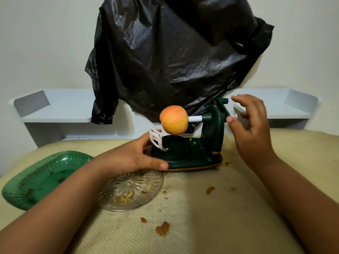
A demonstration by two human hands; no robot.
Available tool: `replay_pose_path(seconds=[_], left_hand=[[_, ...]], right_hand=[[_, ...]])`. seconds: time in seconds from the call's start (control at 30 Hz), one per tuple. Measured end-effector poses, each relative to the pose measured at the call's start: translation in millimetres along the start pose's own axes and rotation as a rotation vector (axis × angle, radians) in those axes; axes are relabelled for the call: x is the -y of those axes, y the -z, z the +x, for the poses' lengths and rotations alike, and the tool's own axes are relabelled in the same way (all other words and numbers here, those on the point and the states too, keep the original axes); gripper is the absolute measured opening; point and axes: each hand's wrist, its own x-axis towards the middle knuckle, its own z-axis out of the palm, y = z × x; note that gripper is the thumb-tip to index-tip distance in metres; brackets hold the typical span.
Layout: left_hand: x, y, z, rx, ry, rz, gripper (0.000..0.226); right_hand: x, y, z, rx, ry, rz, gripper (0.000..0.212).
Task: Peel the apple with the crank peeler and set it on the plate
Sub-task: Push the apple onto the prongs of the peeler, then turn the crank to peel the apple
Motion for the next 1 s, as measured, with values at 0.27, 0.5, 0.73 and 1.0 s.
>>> replay_pose_path(seconds=[0.27,0.5,0.73,1.0], left_hand=[[0,4,-1,0.106,0.143,0.376,0.126],[-5,4,5,0.066,0.03,0.253,0.08],[2,-7,16,-0.049,-0.081,0.295,0.06],[4,-7,18,-0.058,-0.076,0.323,0.066]], right_hand=[[-13,-6,-3,0.321,-0.189,0.187,0.055],[-18,-13,-4,0.196,-0.234,0.325,0.057],[-23,-14,-2,0.145,-0.324,0.252,0.04],[-20,-5,4,0.148,-0.424,0.189,0.05]])
